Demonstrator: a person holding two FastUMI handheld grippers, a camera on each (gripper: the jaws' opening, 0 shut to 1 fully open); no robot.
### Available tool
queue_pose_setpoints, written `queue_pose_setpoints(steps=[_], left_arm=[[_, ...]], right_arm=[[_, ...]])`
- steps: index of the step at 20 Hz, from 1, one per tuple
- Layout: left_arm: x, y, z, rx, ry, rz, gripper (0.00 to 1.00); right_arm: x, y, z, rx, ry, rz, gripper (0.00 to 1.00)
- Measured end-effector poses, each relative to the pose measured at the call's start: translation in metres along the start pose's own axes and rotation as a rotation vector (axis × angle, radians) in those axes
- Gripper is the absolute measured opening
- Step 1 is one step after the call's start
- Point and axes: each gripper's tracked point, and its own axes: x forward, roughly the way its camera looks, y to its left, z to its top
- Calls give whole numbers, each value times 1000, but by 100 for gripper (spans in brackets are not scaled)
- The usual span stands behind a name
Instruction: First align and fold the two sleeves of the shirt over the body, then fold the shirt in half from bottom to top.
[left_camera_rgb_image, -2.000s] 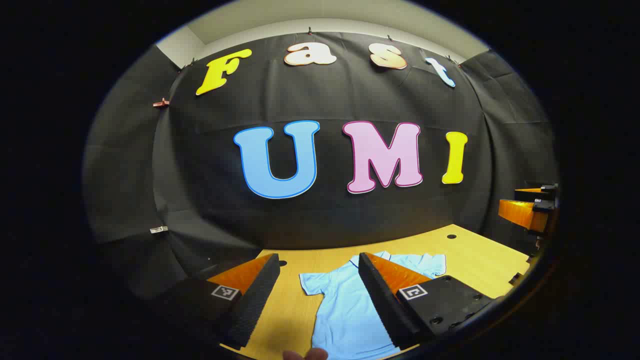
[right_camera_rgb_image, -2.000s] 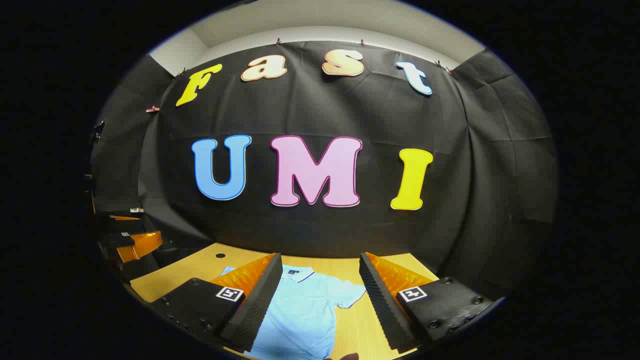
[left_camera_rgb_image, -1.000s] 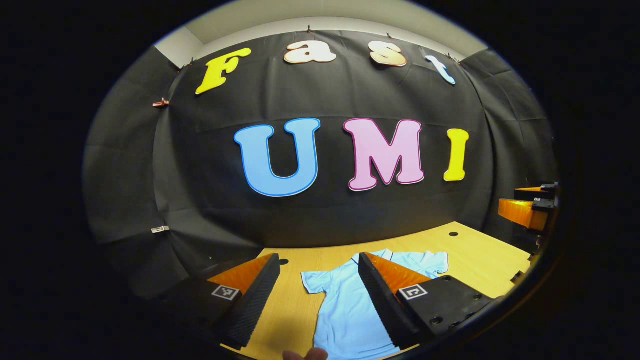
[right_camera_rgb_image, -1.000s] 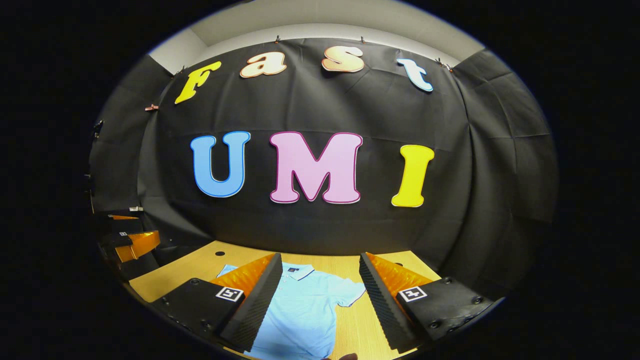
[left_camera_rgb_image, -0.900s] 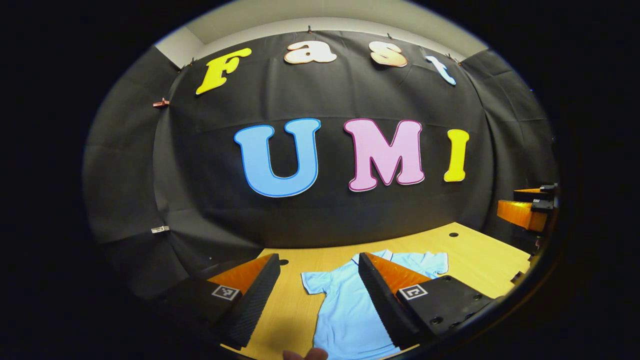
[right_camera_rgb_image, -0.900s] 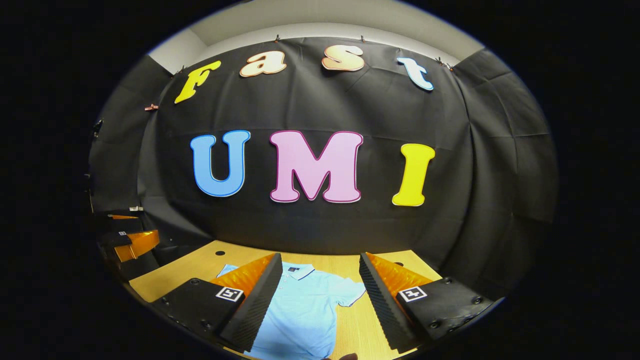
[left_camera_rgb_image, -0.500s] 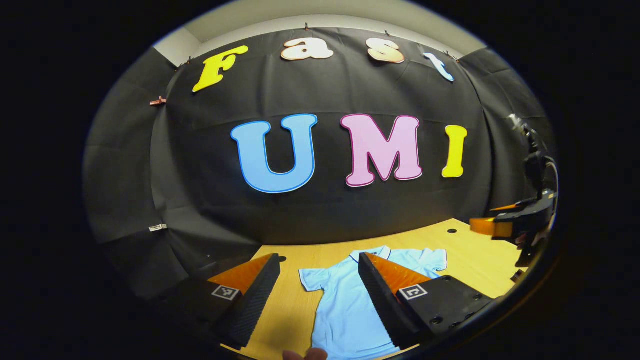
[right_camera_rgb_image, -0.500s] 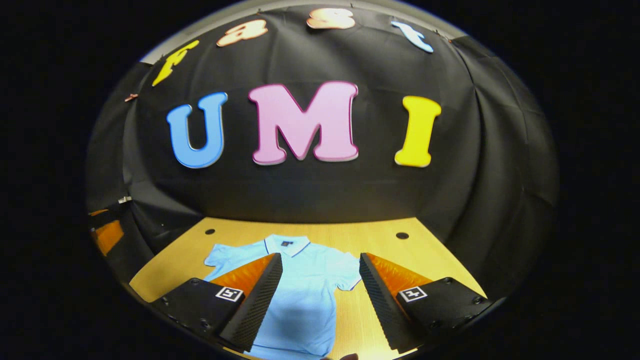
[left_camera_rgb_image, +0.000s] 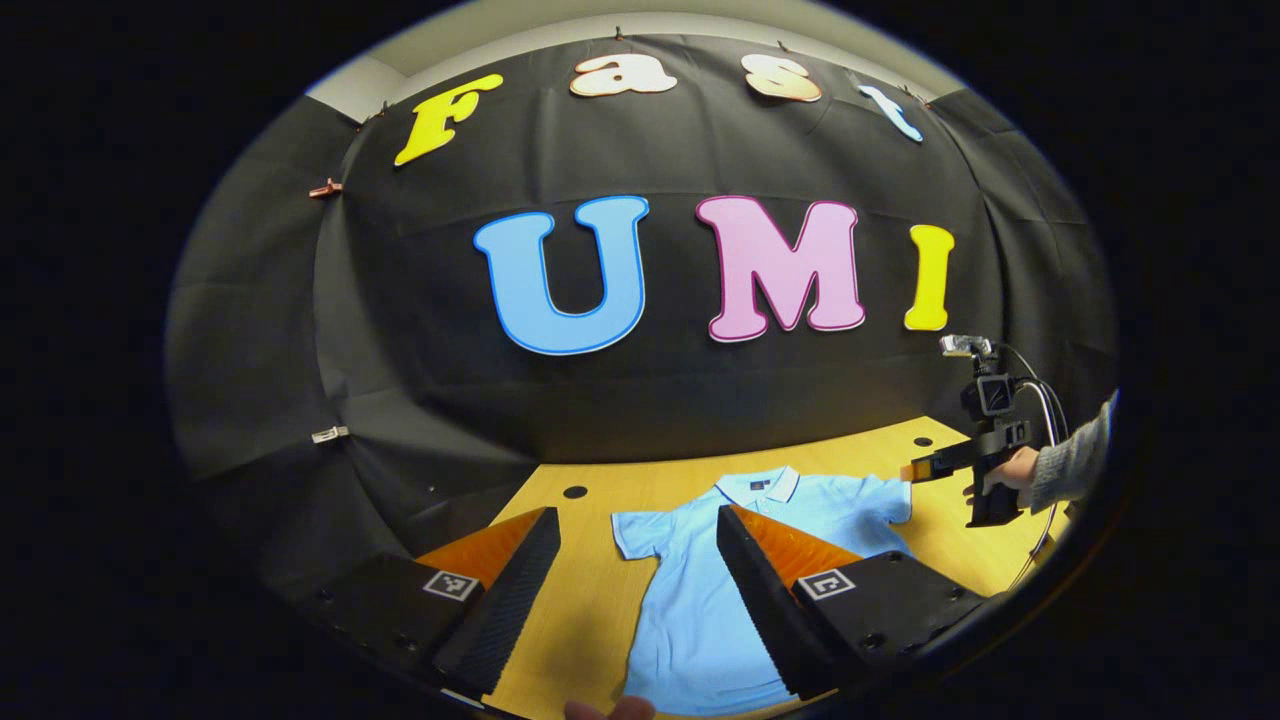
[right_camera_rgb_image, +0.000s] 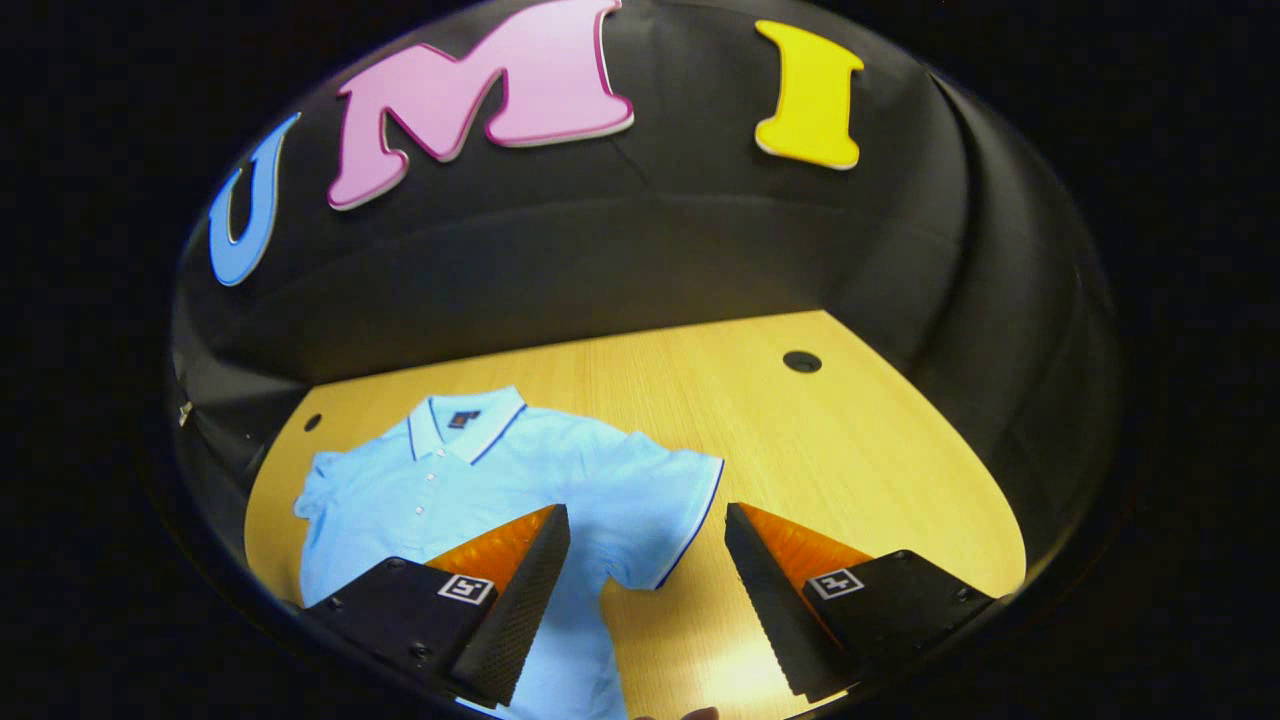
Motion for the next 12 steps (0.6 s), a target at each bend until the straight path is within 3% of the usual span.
queue_pose_setpoints(steps=[8,12], left_arm=[[3,10,-8,-23,40,74,100],[0,11,-12,-15,50,84,100]], right_arm=[[57,-8,-44,23,158,-56,97],[65,-10,-43,-10,150,-78,96]])
